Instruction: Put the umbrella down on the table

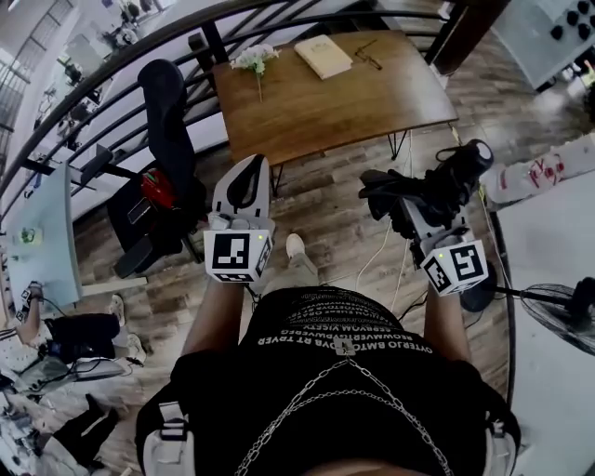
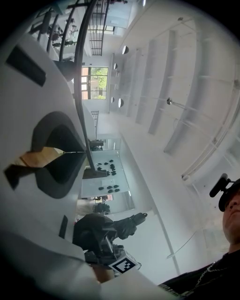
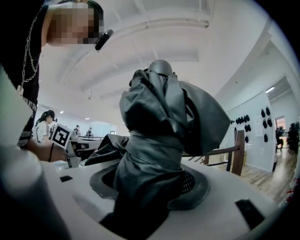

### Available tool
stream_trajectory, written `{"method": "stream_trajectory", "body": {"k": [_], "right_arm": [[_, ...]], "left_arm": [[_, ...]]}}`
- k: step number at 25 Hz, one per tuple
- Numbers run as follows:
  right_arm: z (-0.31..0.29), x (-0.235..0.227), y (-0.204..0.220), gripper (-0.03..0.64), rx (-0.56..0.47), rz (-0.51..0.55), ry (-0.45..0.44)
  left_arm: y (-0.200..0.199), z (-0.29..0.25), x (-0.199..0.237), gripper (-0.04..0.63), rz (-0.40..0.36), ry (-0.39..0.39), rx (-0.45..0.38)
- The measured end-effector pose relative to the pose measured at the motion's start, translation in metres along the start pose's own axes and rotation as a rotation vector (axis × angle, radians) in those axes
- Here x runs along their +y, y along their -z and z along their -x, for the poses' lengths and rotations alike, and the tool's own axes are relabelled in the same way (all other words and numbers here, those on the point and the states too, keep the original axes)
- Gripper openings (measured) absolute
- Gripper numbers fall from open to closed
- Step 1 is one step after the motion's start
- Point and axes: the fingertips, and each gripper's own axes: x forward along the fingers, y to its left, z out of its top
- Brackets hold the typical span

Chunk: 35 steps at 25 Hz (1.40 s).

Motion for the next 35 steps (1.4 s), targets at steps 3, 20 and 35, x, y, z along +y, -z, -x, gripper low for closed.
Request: {"method": "stream_trajectory", "body": {"k": [3,20,35], "right_arm": [[-0.021,-0.011,-0.005,0.259,-0.007,-0.006,-0.007],[-0.138,-0.024,-0.018,0.259,-0.012,-0.053,-0.054],[-0.218,-0.012,-0.03,0.259,-0.041,-0.069,-0.081]], "left_arm": [[-0.006,-0.025,0.007,0.031,-0.014,0.009,-0.006],[-0.027,-0.103,0.079,0.031,-0.067,0.01,0.003],[-0.019,-0.142,0.139,0.031,-0.066,0.026,-0.008]]}}
